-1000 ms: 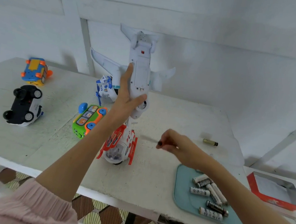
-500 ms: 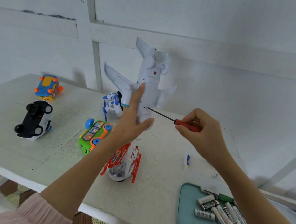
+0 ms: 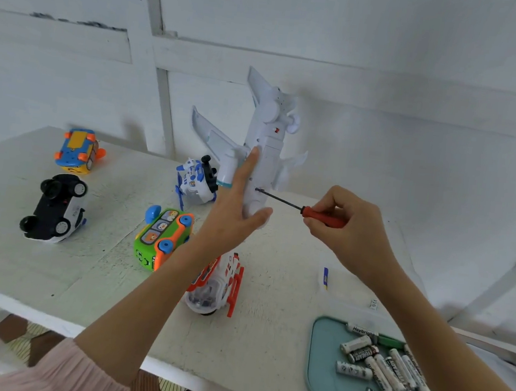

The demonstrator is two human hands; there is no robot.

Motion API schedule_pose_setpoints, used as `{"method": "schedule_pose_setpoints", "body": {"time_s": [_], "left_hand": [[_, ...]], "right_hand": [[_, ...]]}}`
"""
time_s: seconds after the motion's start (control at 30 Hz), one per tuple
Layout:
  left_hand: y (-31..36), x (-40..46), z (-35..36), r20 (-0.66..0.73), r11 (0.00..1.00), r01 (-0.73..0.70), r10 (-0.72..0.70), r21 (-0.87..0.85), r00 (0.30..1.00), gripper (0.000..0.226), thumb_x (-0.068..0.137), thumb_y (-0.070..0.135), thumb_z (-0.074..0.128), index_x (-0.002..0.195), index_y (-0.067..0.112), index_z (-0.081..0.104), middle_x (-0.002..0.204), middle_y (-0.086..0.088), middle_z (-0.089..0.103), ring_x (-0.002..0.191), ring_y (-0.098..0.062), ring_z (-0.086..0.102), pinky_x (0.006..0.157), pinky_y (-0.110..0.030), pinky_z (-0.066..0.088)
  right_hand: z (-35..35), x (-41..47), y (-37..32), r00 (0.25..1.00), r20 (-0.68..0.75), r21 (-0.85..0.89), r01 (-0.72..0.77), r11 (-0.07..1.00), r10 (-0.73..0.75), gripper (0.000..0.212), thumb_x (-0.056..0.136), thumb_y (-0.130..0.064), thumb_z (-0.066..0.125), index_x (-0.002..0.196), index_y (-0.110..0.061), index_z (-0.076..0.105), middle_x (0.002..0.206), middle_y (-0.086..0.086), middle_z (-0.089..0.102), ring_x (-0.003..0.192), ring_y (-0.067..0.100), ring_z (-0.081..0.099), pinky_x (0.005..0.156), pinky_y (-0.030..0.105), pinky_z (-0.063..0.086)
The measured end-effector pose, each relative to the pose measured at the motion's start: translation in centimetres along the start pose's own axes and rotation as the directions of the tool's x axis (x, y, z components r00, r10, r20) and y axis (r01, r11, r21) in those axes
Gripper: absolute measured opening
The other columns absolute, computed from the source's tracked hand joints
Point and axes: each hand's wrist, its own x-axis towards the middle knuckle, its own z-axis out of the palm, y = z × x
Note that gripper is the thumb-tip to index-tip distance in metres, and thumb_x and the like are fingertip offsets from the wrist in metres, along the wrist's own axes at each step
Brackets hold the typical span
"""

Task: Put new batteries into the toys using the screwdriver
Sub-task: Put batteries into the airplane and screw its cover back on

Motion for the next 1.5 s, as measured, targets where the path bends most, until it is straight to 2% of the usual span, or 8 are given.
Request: {"method": "schedule_pose_setpoints", "body": {"time_s": [0.23,0.43,0.6,0.73,0.97,1.17,1.3,1.5], "left_hand": [[0.6,-0.1,0.3,0.018,0.998,-0.002,0.003,-0.068,1.000,0.087,0.084,0.018,0.064,0.147,0.035,0.007,0.144,0.035,0.011,0.135,0.013,0.020,0.109,-0.010,0.025],[0.1,-0.2,0.4,0.012,1.000,0.012,-0.011,-0.003,1.000,0.089,0.084,0.031,0.063,0.145,0.052,0.001,0.158,0.007,0.010,0.145,-0.016,0.015,0.115,-0.051,0.027],[0.5,0.0,0.3,0.008,1.000,0.000,-0.001,0.008,1.000,0.089,0.085,0.031,0.061,0.143,0.056,-0.001,0.159,0.006,0.006,0.145,-0.019,0.014,0.114,-0.053,0.027],[0.8,0.0,0.3,0.025,0.994,0.024,-0.027,0.102,0.999,0.093,0.085,0.027,0.063,0.136,0.065,-0.005,0.157,0.004,0.003,0.137,-0.020,0.021,0.111,-0.050,0.033],[0.6,-0.3,0.3,0.042,0.987,0.013,-0.020,0.158,0.999,0.093,0.084,0.024,0.064,0.135,0.063,-0.005,0.156,-0.002,0.004,0.130,-0.013,0.021,0.108,-0.047,0.036],[0.8,-0.5,0.5,0.064,0.994,0.014,-0.020,0.104,0.998,0.093,0.080,0.030,0.061,0.130,0.070,-0.006,0.157,-0.004,0.006,0.138,-0.021,0.020,0.112,-0.048,0.031],[0.8,-0.4,0.6,0.061,0.997,-0.002,-0.002,0.079,0.998,0.092,0.081,0.029,0.061,0.133,0.067,-0.005,0.158,0.000,0.003,0.142,-0.020,0.016,0.114,-0.049,0.029],[1.1,-0.2,0.6,0.057,0.996,-0.006,0.001,0.086,0.998,0.092,0.081,0.029,0.060,0.134,0.066,-0.006,0.157,0.002,0.002,0.140,-0.014,0.015,0.114,-0.046,0.028]], "right_hand": [[-0.3,0.0,0.2,1.000,-0.006,-0.014,0.010,1.000,-0.010,0.015,0.073,0.003,0.070,0.069,-0.004,0.057,0.076,0.016,0.066,0.073,0.032,0.064,0.064,0.036,0.051],[-0.5,0.1,-0.5,0.998,-0.029,0.048,-0.057,0.997,0.059,0.013,0.073,-0.004,0.074,0.074,-0.009,0.062,0.076,0.004,0.066,0.066,0.013,0.062,0.057,0.023,0.050],[-0.7,0.4,-1.2,0.954,0.038,0.134,-0.300,0.944,0.298,0.042,0.087,-0.046,0.049,0.083,-0.005,0.058,0.059,0.009,0.060,0.031,0.006,0.039,0.035,0.013,0.032],[-1.1,0.9,-0.9,0.941,0.093,-0.143,-0.309,0.940,0.324,0.050,0.098,-0.033,0.038,0.066,-0.004,0.062,0.039,-0.002,0.047,0.026,0.003,0.038,0.036,0.009,0.031],[-1.4,1.4,-0.6,0.999,0.029,-0.111,0.028,0.993,-0.024,0.011,0.076,-0.017,0.074,0.076,-0.009,0.066,0.068,-0.005,0.058,0.059,0.004,0.050,0.057,0.008,0.040],[-1.4,1.4,0.3,0.973,0.043,-0.201,0.233,0.952,-0.229,0.024,0.065,-0.005,0.080,0.082,-0.008,0.064,0.078,-0.011,0.049,0.064,0.007,0.048,0.060,0.009,0.041],[-1.4,1.9,-0.5,0.995,0.043,-0.167,-0.076,0.983,0.085,0.059,0.087,-0.051,0.041,0.073,0.002,0.064,0.053,0.009,0.059,0.038,0.005,0.049,0.052,0.012,0.038],[-1.9,1.8,-0.5,0.995,0.084,-0.210,-0.035,0.977,0.054,0.030,0.087,-0.029,0.061,0.063,-0.010,0.063,0.039,-0.011,0.046,0.038,0.000,0.044,0.046,0.005,0.034]]}}
